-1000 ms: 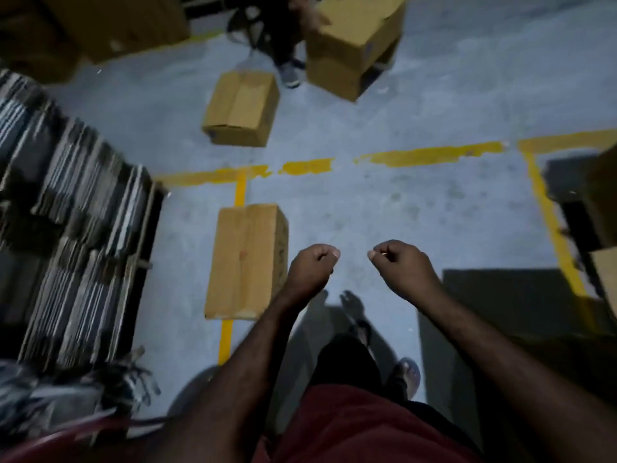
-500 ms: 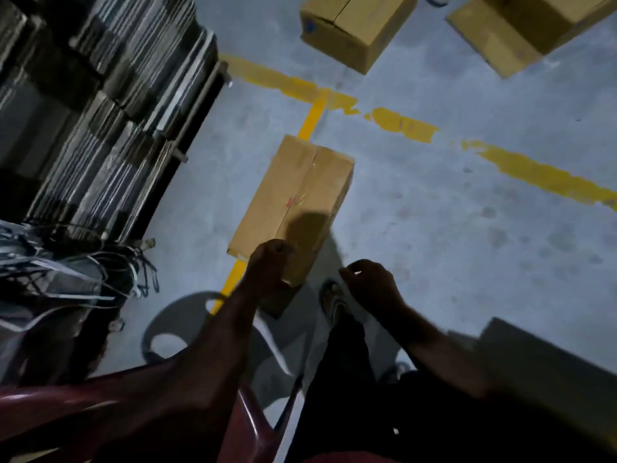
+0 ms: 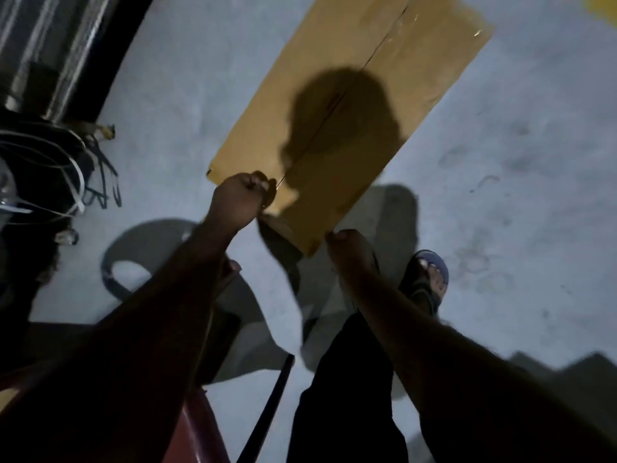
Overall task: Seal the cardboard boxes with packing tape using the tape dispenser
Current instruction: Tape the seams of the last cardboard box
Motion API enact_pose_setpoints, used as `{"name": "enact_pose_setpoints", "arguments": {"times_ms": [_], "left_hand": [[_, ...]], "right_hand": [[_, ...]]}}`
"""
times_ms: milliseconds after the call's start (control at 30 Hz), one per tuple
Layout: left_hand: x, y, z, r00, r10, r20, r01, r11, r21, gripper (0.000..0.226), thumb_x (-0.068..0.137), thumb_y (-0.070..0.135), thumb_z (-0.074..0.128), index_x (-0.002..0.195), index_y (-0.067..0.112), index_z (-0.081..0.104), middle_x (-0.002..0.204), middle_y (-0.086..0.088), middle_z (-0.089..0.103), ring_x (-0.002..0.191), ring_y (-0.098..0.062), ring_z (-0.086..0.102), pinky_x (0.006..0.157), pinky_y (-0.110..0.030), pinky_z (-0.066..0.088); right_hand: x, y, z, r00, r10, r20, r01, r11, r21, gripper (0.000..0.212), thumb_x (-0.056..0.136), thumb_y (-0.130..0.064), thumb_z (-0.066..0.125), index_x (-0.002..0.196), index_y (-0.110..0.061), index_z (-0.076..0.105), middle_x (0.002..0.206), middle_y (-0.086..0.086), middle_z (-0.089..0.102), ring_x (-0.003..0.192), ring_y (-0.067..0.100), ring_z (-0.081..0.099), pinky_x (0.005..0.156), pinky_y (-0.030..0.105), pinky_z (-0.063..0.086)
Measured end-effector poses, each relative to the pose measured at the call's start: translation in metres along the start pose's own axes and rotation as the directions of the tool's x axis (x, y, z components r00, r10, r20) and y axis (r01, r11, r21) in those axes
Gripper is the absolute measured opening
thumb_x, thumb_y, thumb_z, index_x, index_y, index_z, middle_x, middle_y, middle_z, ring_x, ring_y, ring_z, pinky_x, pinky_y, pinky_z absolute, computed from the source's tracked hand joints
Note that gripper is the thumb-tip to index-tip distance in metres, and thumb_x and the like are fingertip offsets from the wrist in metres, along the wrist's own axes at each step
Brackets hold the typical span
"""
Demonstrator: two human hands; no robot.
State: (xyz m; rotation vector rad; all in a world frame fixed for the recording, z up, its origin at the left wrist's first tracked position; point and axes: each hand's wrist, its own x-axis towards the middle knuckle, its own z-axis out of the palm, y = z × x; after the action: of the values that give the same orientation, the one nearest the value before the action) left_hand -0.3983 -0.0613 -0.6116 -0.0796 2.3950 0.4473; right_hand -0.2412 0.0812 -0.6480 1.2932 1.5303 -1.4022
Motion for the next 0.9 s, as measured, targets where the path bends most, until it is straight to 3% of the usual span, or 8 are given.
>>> {"name": "enact_pose_setpoints", "arguments": {"times_ms": [100,267,333,433,567,700,833,900], "left_hand": [[0.028,-0.019,0.025,0.997,-0.02,-0.069,0.021,1.0,0.012,0.027,0.091,0.031,0.068,0.103,0.007,0.064,0.119,-0.018,0.063,0.112,-0.033,0.06,0.087,-0.03,0.042],[0.085,-0.047,0.017,0.983,-0.106,-0.152,0.126,0.984,0.125,0.104,0.064,0.051,0.086,0.143,0.009,0.032,0.153,-0.017,0.029,0.14,-0.044,0.028,0.11,-0.059,0.035],[0.098,-0.056,0.012,0.981,-0.125,-0.15,0.132,0.991,0.034,0.12,0.046,0.059,0.089,0.143,0.018,0.032,0.15,-0.009,0.035,0.141,-0.037,0.031,0.11,-0.059,0.038],[0.097,-0.068,0.011,0.98,-0.079,-0.181,0.075,0.997,-0.028,0.101,0.033,0.064,0.089,0.114,0.022,0.046,0.123,-0.004,0.058,0.119,-0.027,0.057,0.093,-0.052,0.054],[0.055,-0.031,-0.002,0.98,0.01,-0.197,-0.004,0.999,0.032,0.093,0.042,0.068,0.079,0.111,0.016,0.047,0.113,-0.008,0.062,0.108,-0.031,0.059,0.088,-0.047,0.053],[0.01,0.02,-0.044,0.958,0.034,-0.284,-0.013,0.997,0.078,0.093,0.046,0.083,0.068,0.105,0.013,0.051,0.11,-0.016,0.062,0.109,-0.039,0.058,0.084,-0.051,0.052],[-0.041,0.074,-0.088,0.949,-0.017,-0.315,-0.068,0.965,-0.255,0.064,0.052,0.074,0.077,0.086,0.021,0.067,0.088,-0.006,0.072,0.087,-0.028,0.071,0.076,-0.05,0.058],[-0.075,0.103,-0.109,0.962,-0.022,-0.271,-0.092,0.911,-0.401,0.043,0.063,0.056,0.083,0.085,0.02,0.073,0.079,0.0,0.075,0.076,-0.021,0.073,0.072,-0.047,0.06]], "right_hand": [[0.033,0.006,0.029,0.997,0.077,0.018,-0.079,0.988,0.129,0.061,0.086,-0.056,0.054,0.126,-0.01,0.049,0.11,0.009,0.06,0.1,0.027,0.058,0.094,0.048,0.051],[0.045,0.008,0.065,0.997,0.07,-0.025,-0.061,0.965,0.254,0.063,0.087,-0.053,0.057,0.131,-0.01,0.04,0.123,0.014,0.056,0.108,0.037,0.056,0.091,0.054,0.052],[0.051,0.013,0.074,0.997,0.076,-0.02,-0.065,0.945,0.32,0.074,0.083,-0.063,0.051,0.133,-0.01,0.039,0.123,0.015,0.058,0.108,0.038,0.057,0.089,0.055,0.053],[0.058,0.021,0.083,0.992,0.116,-0.057,-0.082,0.907,0.414,0.092,0.068,-0.076,0.042,0.132,-0.01,0.042,0.119,0.018,0.062,0.104,0.038,0.062,0.087,0.055,0.055],[0.011,0.008,0.05,0.972,0.036,-0.233,0.038,0.952,0.304,0.066,0.086,-0.061,0.051,0.126,-0.008,0.048,0.111,0.011,0.064,0.096,0.03,0.063,0.087,0.046,0.053],[-0.051,0.004,-0.02,0.918,-0.198,-0.343,0.277,0.94,0.2,0.062,0.073,-0.067,0.066,0.117,-0.024,0.062,0.1,-0.007,0.072,0.091,0.013,0.068,0.078,0.039,0.056],[-0.128,-0.025,-0.1,0.891,-0.319,-0.323,0.384,0.909,0.161,0.031,0.082,-0.055,0.072,0.092,-0.027,0.064,0.081,-0.009,0.069,0.066,-0.004,0.064,0.055,0.019,0.05],[-0.153,-0.054,-0.138,0.895,-0.281,-0.347,0.377,0.891,0.251,0.037,0.078,-0.051,0.076,0.101,-0.026,0.062,0.093,-0.002,0.07,0.078,0.007,0.068,0.063,0.033,0.058]]}}
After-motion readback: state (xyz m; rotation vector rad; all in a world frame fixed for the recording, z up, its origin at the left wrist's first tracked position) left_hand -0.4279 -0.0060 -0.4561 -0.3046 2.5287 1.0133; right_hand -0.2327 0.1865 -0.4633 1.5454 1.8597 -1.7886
